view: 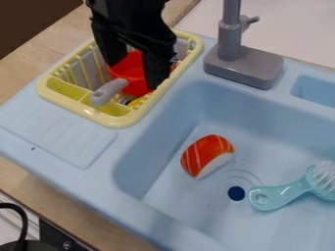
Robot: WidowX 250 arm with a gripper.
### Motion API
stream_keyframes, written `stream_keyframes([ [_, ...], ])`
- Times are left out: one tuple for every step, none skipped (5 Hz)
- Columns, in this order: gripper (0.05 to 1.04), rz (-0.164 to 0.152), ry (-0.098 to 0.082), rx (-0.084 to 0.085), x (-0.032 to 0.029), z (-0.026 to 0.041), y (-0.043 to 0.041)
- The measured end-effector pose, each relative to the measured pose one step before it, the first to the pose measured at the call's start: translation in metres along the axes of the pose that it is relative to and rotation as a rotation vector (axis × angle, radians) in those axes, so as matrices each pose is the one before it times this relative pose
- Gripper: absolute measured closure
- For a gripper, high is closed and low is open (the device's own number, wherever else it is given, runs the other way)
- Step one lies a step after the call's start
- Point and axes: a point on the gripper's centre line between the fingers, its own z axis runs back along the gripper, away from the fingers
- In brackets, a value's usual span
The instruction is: The yellow object was taken and transferred to the other side.
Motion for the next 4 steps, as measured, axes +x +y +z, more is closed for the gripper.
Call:
stream_keyframes([
  [0.085,-0.0717,-0.0148,-0.0065,-0.00111,0.00307,-0.01628],
  [0.085,-0.0504,-0.0027,-0.0284,-0.00342,-0.00332,-0.01501],
  [0.085,-0.0575,-0.0134,-0.0378,0.00151,-0.0024,-0.01282],
  [0.085,-0.0954,-0.013,-0.0266,0.00539,-0.00312,-0.01508],
])
